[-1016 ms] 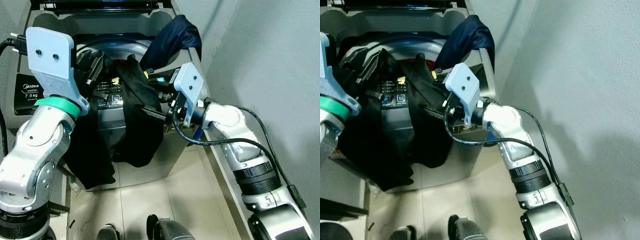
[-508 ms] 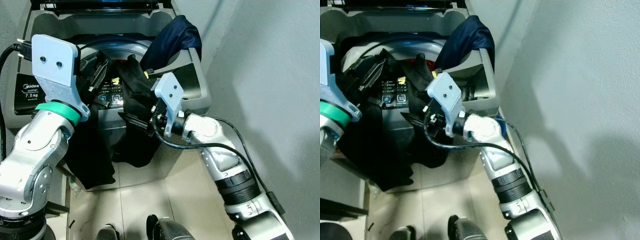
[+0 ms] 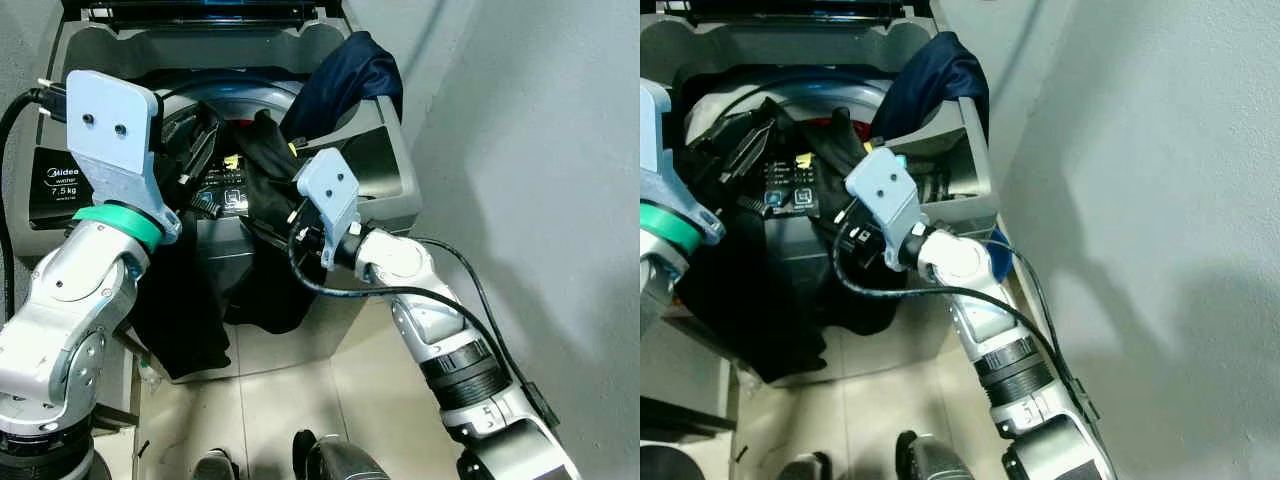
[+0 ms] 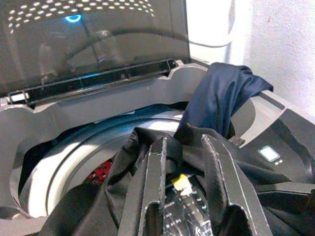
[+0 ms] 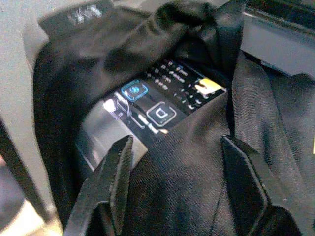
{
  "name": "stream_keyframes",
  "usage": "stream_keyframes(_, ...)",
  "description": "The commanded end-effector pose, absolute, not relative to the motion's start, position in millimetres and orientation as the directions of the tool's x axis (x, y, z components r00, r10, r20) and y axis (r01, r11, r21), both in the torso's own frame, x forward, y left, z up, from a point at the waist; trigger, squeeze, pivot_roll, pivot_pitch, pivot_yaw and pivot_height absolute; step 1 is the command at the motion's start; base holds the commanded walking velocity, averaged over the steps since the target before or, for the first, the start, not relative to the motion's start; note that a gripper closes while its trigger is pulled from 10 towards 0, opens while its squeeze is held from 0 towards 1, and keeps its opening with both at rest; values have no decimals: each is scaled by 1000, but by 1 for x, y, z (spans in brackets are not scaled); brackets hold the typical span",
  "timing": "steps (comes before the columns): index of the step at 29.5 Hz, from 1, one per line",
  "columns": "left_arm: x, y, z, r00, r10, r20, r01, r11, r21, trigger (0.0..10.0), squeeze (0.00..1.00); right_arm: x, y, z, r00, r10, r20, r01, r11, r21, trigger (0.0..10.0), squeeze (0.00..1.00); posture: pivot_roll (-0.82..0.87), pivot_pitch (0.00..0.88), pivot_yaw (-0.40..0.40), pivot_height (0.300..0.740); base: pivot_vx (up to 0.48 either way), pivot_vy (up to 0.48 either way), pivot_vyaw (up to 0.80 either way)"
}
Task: Clothes washing
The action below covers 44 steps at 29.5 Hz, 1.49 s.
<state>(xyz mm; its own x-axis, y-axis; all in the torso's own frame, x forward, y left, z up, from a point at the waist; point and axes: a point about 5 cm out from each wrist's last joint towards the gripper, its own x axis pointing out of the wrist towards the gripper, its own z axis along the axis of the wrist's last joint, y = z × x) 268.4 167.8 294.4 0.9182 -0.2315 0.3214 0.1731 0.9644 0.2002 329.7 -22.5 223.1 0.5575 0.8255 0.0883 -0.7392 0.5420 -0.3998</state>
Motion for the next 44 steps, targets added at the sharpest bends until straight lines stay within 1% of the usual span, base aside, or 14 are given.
stream_keyframes(1,268,169,289,926,-232,298,179,965,194,10000,0,331,-23,207,575,818,14,-734,523,-432,3020,0,114,150,-33,740,0,0,0)
stream_keyframes(2,268,169,289,926,-232,298,179,965,194,10000,0,331,-23,207,575,818,14,-734,523,-432,3020,0,114,150,-33,740,0,0,0)
stream_keyframes(3,268,169,289,926,-231,298,178,965,192,10000,0,331,-23,207,575,818,9,-728,517,-449,1451,0,113,152,-34,740,0,0,0)
stream_keyframes(6,268,169,289,926,-230,298,178,965,191,10000,0,331,-22,206,574,819,4,-721,508,-471,1216,0,113,152,-34,740,0,0,0)
stream_keyframes(8,268,169,288,927,-230,297,179,966,188,10000,0,331,-23,207,573,819,-2,-696,486,-528,0,0,110,155,-34,740,0,0,0)
stream_keyframes(16,268,168,288,927,-230,295,182,966,182,10000,0,331,-27,214,563,826,-5,-643,434,-630,0,0,107,161,-32,740,0,0,0)
stream_keyframes(25,268,167,287,928,-230,293,183,967,177,10000,0,330,-27,211,531,846,-42,-681,397,-616,0,0,105,164,-32,740,0,0,0)
stream_keyframes(28,267,167,287,928,-229,293,184,967,175,10000,0,330,-27,212,524,851,-30,-704,413,-578,0,0,105,166,-34,740,0,0,0)
stream_keyframes(30,267,166,288,928,-230,294,184,967,173,10000,0,332,-27,221,535,844,37,-713,475,-516,0,0,104,168,-32,740,0,0,0)
stream_keyframes(39,269,164,292,922,-230,312,188,969,158,10000,0,345,-18,259,552,810,197,-688,576,-443,0,0,97,171,-36,740,0,0,0)
stream_keyframes(40,268,162,294,915,-229,331,189,971,150,10000,0,350,-15,272,558,794,241,-672,603,-431,4706,0,96,172,-40,740,0,0,0)
stream_keyframes(42,268,162,294,915,-229,331,189,971,150,10000,0,350,-15,272,558,794,241,-672,603,-431,4706,0,96,172,-40,740,0,0,0)
stream_keyframes(43,267,161,298,907,-227,356,185,971,149,10000,0,356,-12,283,571,772,280,-644,632,-430,10000,0,97,173,-46,740,0,0,0)
stream_keyframes(44,265,159,302,895,-227,383,180,972,154,10000,0,362,-10,294,594,739,317,-600,670,-436,10000,0,100,173,-49,740,0,0,0)
